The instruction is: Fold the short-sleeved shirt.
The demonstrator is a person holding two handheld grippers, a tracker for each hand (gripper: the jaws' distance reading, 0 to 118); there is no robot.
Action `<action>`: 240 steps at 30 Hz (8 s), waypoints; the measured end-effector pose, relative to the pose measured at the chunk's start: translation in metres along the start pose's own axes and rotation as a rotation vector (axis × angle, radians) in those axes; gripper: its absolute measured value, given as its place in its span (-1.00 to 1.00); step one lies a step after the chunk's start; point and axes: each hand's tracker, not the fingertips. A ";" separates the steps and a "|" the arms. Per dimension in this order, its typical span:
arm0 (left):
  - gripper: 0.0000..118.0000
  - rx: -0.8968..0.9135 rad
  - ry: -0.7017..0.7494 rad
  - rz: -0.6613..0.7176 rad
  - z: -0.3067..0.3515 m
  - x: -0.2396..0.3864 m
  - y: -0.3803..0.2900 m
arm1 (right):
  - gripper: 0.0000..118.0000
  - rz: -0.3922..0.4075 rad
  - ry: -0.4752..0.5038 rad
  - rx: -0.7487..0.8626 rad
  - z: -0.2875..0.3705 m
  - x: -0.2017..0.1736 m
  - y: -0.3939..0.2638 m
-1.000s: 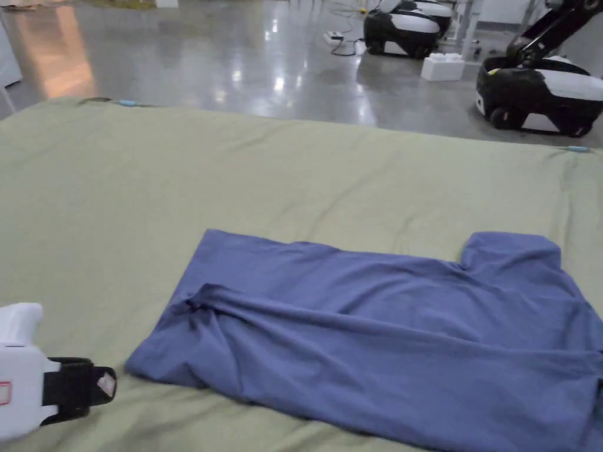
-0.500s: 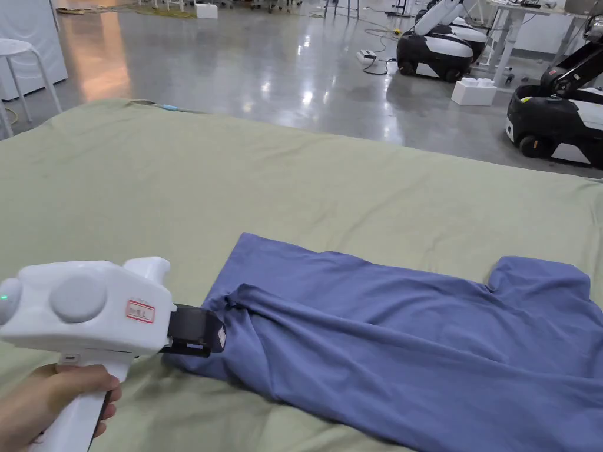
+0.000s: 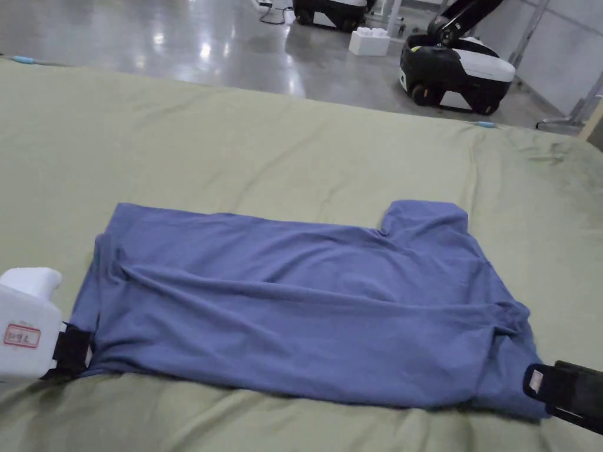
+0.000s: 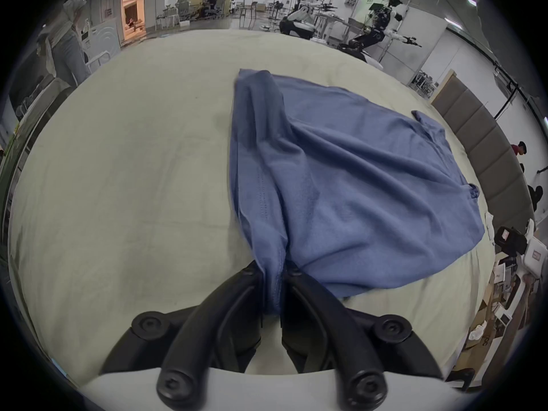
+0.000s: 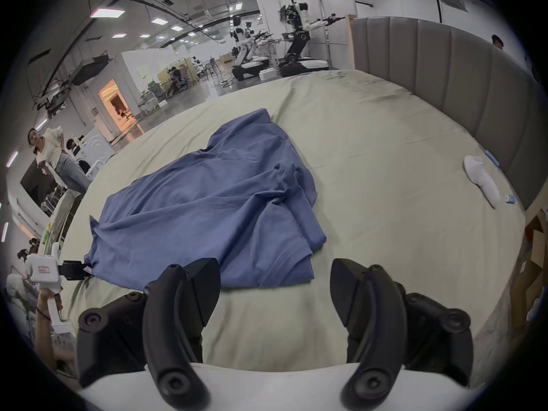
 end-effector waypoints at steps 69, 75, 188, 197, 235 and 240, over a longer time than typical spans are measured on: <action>0.89 0.178 -0.145 0.153 0.039 -0.048 0.049 | -0.96 0.084 0.045 -0.139 0.064 -0.051 -0.051; 0.83 -0.029 -0.006 0.062 -0.034 -0.038 0.069 | -0.96 0.128 0.056 -0.161 0.054 -0.065 -0.034; -0.69 -0.167 -0.727 0.545 0.015 -0.068 -0.131 | -0.96 0.137 0.169 -0.203 0.104 -0.087 -0.089; -0.69 0.055 -1.013 0.830 0.055 -0.109 -0.165 | -0.96 0.072 0.128 -0.168 0.123 -0.072 -0.087; 0.37 -0.084 -0.950 0.278 0.066 0.089 -0.106 | -0.96 -0.032 0.177 -0.183 0.114 -0.036 -0.112; -0.86 -0.002 -0.743 0.319 0.080 0.062 -0.107 | -0.96 -0.020 0.209 -0.192 0.111 -0.039 -0.112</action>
